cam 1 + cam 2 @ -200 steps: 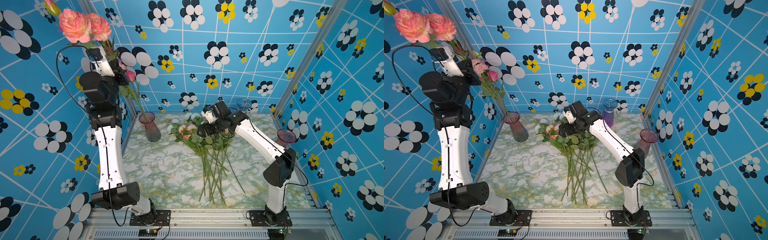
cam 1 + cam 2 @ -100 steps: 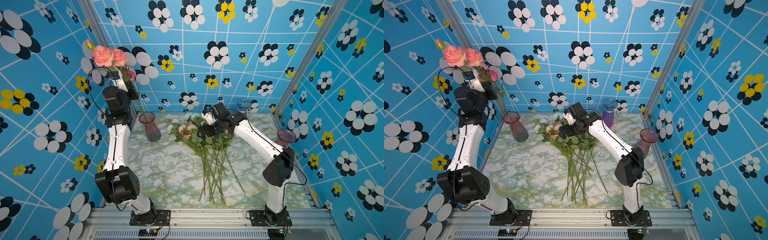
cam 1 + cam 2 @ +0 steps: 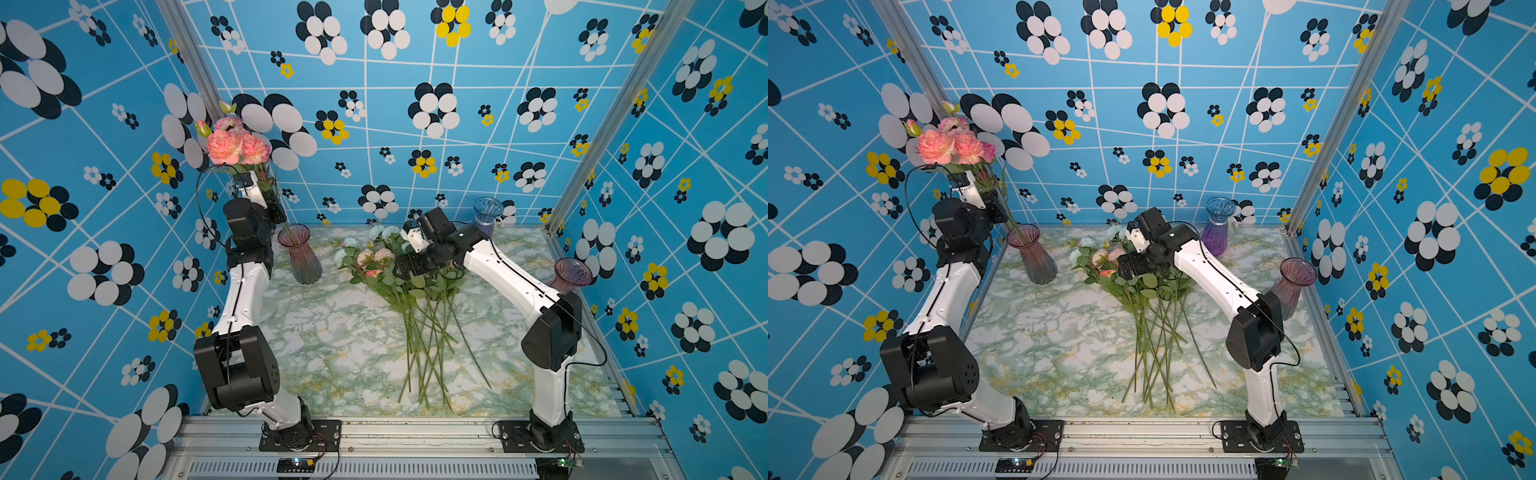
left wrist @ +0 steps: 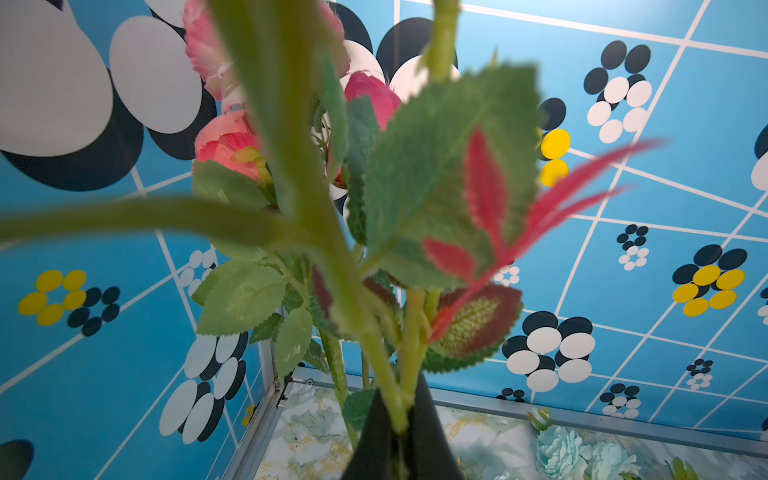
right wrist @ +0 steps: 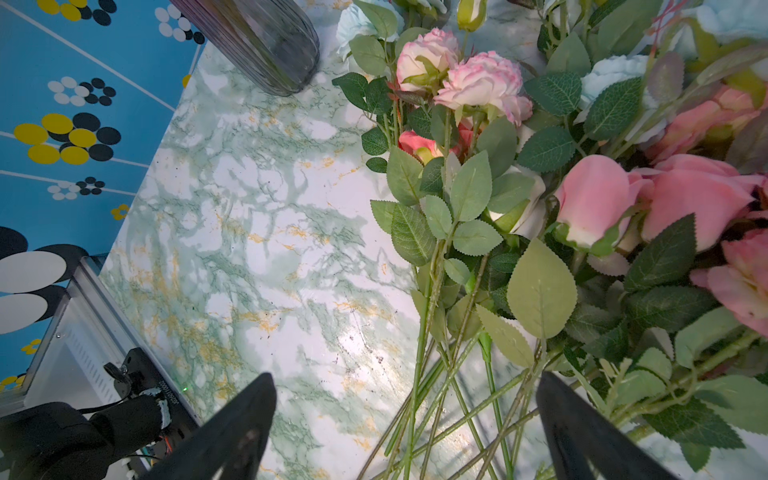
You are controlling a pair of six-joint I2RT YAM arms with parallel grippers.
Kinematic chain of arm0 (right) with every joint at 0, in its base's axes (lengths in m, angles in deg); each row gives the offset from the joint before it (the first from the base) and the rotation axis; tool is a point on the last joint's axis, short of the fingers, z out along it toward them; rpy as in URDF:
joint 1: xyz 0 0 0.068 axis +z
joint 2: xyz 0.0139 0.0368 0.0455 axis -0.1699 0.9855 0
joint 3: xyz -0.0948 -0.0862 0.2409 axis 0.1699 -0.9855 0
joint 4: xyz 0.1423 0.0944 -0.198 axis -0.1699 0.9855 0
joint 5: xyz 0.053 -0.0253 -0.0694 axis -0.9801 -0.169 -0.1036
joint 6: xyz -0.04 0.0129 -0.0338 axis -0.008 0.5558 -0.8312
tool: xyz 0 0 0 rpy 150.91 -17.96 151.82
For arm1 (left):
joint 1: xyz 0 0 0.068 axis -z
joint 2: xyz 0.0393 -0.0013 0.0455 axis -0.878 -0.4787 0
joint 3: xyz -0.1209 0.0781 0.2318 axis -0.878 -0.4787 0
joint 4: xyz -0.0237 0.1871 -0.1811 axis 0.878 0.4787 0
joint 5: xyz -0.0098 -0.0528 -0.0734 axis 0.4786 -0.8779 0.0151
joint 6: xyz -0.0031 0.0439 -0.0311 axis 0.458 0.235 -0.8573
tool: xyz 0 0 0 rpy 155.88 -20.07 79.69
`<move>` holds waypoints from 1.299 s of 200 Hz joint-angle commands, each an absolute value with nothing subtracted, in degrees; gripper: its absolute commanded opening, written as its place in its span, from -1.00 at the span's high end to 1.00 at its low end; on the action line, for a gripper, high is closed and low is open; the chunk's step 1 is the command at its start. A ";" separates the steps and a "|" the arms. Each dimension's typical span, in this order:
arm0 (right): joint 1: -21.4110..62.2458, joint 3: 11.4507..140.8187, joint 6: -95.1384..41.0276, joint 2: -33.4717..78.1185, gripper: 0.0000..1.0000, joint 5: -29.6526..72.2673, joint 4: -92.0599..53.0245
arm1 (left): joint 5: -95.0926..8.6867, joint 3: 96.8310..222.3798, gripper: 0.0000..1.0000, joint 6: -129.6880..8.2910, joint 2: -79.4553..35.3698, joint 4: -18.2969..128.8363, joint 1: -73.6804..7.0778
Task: Place the pink flowers into the vase
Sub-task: Place the flower in the vase.
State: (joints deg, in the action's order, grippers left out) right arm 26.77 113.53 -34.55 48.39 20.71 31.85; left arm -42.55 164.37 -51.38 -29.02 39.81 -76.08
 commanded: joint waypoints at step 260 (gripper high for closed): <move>26.86 110.40 -33.76 46.66 -0.99 19.77 30.56 | -40.98 156.58 -0.99 -48.17 -17.84 45.42 -72.61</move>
State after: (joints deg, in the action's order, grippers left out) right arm 26.77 111.63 -34.51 48.37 20.51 31.41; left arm -41.61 157.59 -49.37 -19.95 44.03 -73.96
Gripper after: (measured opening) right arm 0.991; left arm 0.994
